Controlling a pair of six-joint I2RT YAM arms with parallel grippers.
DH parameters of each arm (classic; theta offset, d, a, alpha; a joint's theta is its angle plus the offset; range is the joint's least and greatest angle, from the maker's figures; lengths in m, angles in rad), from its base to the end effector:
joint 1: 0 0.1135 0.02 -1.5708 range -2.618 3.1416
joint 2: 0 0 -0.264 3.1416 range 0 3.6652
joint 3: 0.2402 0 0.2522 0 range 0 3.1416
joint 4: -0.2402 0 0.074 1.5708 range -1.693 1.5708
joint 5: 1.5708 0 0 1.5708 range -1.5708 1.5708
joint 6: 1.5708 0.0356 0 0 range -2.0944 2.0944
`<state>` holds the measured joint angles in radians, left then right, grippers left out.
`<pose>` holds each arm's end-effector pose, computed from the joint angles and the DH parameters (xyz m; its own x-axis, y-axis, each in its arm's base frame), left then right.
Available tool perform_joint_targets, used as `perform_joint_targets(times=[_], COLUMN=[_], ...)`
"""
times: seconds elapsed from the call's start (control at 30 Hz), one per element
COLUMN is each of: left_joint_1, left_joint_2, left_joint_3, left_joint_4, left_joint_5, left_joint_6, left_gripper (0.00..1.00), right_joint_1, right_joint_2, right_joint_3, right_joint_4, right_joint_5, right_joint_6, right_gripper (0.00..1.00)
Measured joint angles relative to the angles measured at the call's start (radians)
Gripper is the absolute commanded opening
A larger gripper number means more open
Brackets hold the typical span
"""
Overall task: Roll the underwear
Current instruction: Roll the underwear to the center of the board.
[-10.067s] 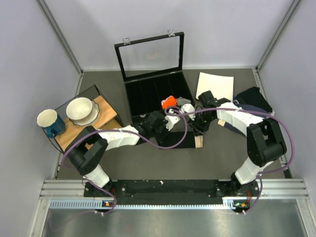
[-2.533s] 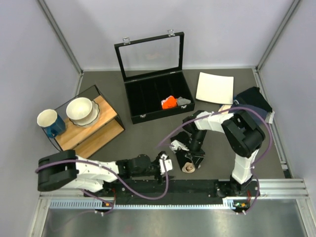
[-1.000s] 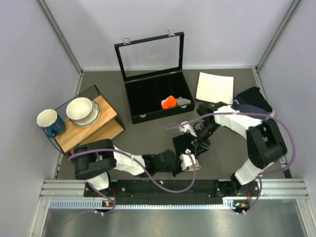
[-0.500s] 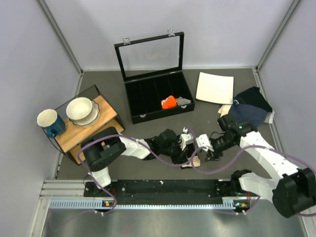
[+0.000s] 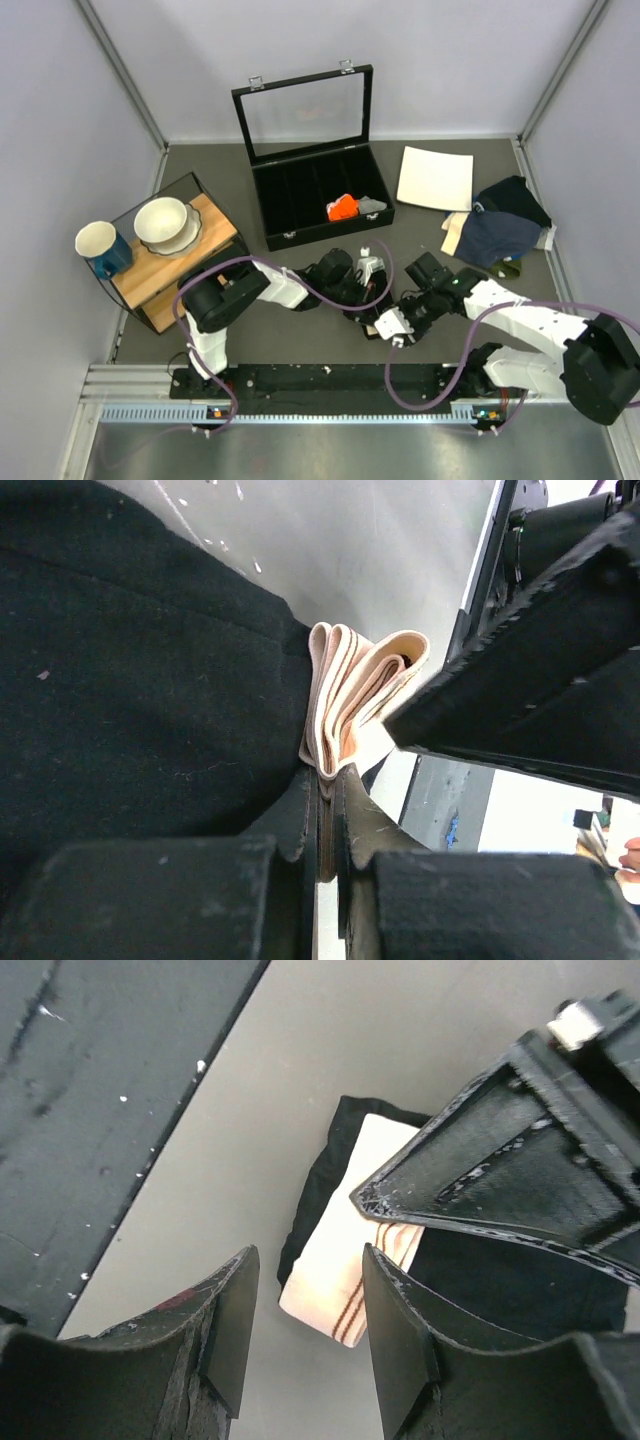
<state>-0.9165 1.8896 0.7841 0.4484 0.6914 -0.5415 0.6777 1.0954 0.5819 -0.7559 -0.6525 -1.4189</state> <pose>0.1929 -0.2888 0.1102 -0.7920 0.3802 -0.4778 0.5955 0.3083 -0.7418 0.1207 0.1249 0.1825 0.5187 -0.5907 -0.6180 -0.8320 -0.5153 -0.2057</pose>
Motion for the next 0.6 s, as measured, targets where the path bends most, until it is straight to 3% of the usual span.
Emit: perform_joint_targets(times=[0.3,0.53,0.6], left_joint_1=[0.019,0.024,0.030], left_joint_2=[0.000,-0.046,-0.093], left_joint_3=[-0.039,-0.099,-0.132], left_joint_4=[0.071,0.117,0.114], left_joint_5=[-0.012,-0.090,-0.142], left_joint_6=[-0.101,-0.154,-0.151], left_gripper=[0.00,0.33,0.38], right_joint_1=[0.041,0.043,0.043], right_joint_2=[0.074,0.119,0.126], right_joint_3=[-0.040,-0.037,-0.036], right_joint_4=[0.143,0.221,0.238], right_joint_5=[0.102,0.113,0.113], right_joint_6=[0.037,0.059,0.071], right_gripper=[0.48,0.31,0.26])
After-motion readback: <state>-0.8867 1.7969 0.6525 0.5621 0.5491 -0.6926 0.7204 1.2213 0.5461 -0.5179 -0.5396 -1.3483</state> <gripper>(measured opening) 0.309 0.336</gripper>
